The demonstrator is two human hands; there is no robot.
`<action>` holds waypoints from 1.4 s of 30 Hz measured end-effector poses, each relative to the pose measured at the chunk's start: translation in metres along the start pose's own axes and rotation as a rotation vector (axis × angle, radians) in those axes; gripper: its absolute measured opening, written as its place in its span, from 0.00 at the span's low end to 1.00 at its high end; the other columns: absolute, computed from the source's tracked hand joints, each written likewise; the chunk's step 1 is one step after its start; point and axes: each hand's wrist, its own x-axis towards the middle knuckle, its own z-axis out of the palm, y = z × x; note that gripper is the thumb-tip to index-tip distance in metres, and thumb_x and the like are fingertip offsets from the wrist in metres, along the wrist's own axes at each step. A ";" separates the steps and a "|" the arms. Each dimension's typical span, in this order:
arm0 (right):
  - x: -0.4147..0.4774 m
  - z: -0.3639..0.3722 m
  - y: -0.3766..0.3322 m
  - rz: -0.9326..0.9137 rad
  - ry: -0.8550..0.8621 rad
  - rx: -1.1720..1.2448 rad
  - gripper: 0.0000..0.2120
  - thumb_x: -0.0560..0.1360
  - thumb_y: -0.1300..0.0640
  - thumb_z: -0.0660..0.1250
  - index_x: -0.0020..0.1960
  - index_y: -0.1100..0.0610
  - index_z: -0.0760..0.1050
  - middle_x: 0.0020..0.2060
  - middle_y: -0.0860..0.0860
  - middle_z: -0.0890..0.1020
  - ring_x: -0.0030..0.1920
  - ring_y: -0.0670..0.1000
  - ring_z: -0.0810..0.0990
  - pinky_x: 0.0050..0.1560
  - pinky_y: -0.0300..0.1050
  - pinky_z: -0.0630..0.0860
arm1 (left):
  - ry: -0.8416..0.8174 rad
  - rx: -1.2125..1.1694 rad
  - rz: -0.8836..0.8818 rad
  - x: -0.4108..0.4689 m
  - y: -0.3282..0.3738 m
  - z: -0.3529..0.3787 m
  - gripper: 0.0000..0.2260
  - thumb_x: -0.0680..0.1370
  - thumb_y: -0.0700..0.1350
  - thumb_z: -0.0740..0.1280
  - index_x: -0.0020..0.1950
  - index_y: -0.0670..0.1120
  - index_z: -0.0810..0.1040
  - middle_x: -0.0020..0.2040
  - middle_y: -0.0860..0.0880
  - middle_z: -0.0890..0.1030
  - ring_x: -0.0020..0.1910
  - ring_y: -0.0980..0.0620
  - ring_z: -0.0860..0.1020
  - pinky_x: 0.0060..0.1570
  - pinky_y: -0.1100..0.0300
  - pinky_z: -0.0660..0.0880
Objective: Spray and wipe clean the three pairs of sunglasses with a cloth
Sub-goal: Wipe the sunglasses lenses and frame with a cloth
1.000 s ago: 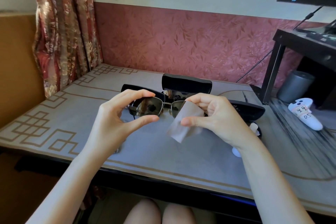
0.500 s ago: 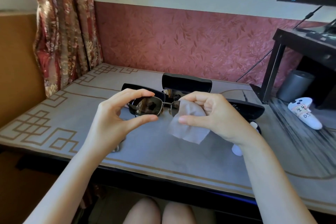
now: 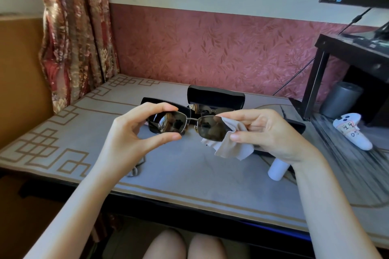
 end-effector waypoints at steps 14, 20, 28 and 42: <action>0.019 0.026 -0.020 -0.027 0.172 -0.169 0.02 0.69 0.55 0.72 0.40 0.53 0.83 0.33 0.46 0.83 0.37 0.43 0.79 0.41 0.33 0.72 | -0.046 0.050 0.033 0.000 0.003 0.005 0.19 0.67 0.51 0.74 0.57 0.53 0.78 0.51 0.60 0.81 0.53 0.56 0.79 0.56 0.64 0.73; 0.021 0.021 -0.016 -0.055 0.182 -0.074 0.06 0.71 0.56 0.68 0.44 0.56 0.82 0.34 0.44 0.85 0.36 0.42 0.81 0.40 0.32 0.75 | 0.008 0.002 0.013 0.001 0.002 0.003 0.18 0.67 0.51 0.74 0.56 0.53 0.79 0.51 0.58 0.81 0.53 0.58 0.78 0.56 0.65 0.72; 0.006 0.011 0.000 -0.014 0.131 -0.013 0.12 0.73 0.60 0.71 0.56 0.53 0.82 0.50 0.53 0.86 0.53 0.50 0.83 0.59 0.45 0.76 | 0.030 -0.018 -0.007 0.000 0.000 0.003 0.18 0.66 0.51 0.74 0.55 0.53 0.79 0.51 0.59 0.82 0.54 0.60 0.78 0.57 0.70 0.69; 0.019 0.031 -0.026 -0.042 0.127 -0.200 0.13 0.72 0.66 0.73 0.52 0.53 0.82 0.44 0.44 0.86 0.48 0.42 0.83 0.53 0.34 0.75 | -0.047 0.015 0.004 0.001 0.002 0.011 0.18 0.67 0.51 0.75 0.56 0.56 0.79 0.51 0.56 0.81 0.52 0.54 0.79 0.56 0.56 0.73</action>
